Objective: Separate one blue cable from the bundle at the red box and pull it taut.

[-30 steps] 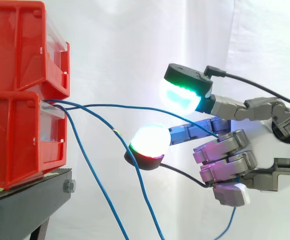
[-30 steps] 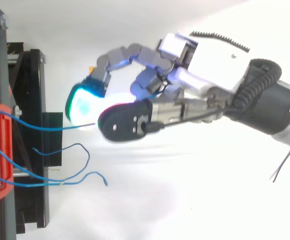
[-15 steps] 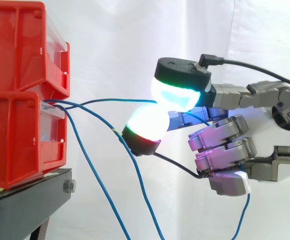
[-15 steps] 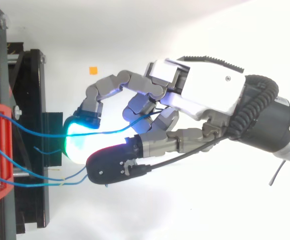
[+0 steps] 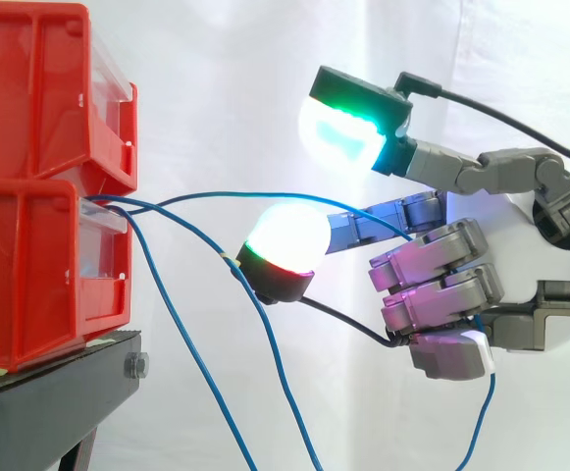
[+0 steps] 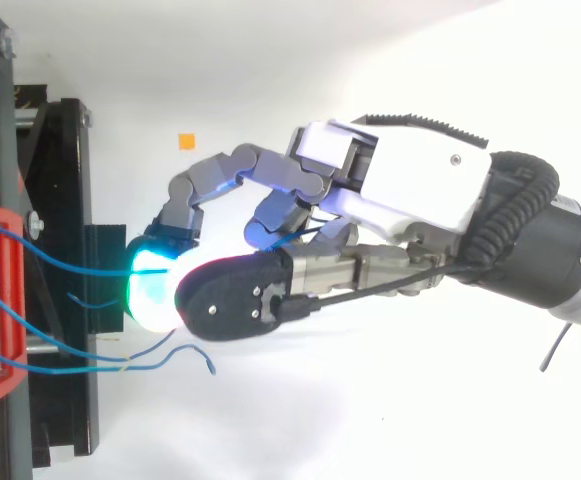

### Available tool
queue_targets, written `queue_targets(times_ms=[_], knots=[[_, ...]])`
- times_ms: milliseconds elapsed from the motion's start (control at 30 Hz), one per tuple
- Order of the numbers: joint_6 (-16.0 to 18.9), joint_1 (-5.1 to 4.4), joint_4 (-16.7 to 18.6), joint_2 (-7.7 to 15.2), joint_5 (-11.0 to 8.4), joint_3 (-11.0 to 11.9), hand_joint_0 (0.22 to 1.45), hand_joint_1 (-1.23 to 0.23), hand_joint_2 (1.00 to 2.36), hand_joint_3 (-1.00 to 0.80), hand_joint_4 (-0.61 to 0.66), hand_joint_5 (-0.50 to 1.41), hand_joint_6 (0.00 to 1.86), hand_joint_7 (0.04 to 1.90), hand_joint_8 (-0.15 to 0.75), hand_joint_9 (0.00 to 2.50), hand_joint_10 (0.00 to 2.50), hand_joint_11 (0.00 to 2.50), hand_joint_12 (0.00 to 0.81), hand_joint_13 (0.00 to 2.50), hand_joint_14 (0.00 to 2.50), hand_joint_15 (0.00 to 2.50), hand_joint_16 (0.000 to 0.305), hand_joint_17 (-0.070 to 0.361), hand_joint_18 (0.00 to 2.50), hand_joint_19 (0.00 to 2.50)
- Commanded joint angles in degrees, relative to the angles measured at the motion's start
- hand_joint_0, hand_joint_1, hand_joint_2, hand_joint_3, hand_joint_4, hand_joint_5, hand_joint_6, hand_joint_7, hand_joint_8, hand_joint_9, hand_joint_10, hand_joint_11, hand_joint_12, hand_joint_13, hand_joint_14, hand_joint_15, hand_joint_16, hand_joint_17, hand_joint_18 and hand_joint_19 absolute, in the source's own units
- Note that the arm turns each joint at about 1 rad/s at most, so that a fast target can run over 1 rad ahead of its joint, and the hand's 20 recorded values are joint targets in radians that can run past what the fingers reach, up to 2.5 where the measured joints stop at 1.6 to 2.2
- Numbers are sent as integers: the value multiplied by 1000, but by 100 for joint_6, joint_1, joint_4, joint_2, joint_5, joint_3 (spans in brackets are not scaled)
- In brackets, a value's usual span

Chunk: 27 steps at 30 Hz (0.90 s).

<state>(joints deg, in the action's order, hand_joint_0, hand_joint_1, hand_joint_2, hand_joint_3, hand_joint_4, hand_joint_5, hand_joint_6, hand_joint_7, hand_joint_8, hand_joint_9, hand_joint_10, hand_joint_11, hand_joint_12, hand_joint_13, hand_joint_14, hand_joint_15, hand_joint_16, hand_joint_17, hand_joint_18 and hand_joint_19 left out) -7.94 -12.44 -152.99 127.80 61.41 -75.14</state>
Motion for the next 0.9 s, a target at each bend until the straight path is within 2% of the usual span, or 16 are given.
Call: queue_targets(times_ms=[0, 133, 167, 267, 400, 567, 667, 867], knots=[[21, 22, 6, -1, 3, -1, 589, -353, 1000, -500, 220, -217, 843, 949, 578, 1229, 2500, 2500, 523, 1707, 2500, 1481, 157, 118, 2108, 642], [74, 66, -29, 8, -6, 8, 604, -487, 1014, -321, 217, -217, 838, 954, 597, 1237, 2500, 2500, 533, 1712, 2500, 1494, 155, 116, 2114, 617], [109, 75, -73, 8, 3, -1, 599, -542, 1015, -290, 229, -218, 839, 946, 595, 1236, 2500, 2500, 524, 1726, 2500, 1503, 164, 123, 2149, 613], [223, 119, -179, 8, 20, -1, 600, -630, 1017, -250, 229, -222, 838, 954, 586, 1215, 2500, 2500, 527, 1723, 2500, 1510, 164, 123, 2143, 631], [241, 171, -187, 8, 29, -1, 606, -656, 1018, -249, 225, -223, 838, 965, 585, 1202, 2500, 2500, 527, 1708, 2500, 1505, 156, 117, 2117, 643], [241, 233, -240, 8, 108, -1, 579, -621, 1009, -386, 225, -224, 839, 961, 584, 1201, 2500, 2500, 527, 1707, 2500, 1504, 160, 120, 2117, 646], [241, 268, -240, 8, 187, -1, 564, -536, 1002, -477, 230, -223, 841, 952, 575, 1201, 2500, 2500, 523, 1711, 2500, 1477, 162, 121, 2126, 639], [241, 347, -231, 8, 258, -1, 571, -398, 1000, -500, 230, -221, 839, 953, 576, 1208, 2500, 2500, 524, 1712, 2500, 1486, 157, 118, 2121, 644]])
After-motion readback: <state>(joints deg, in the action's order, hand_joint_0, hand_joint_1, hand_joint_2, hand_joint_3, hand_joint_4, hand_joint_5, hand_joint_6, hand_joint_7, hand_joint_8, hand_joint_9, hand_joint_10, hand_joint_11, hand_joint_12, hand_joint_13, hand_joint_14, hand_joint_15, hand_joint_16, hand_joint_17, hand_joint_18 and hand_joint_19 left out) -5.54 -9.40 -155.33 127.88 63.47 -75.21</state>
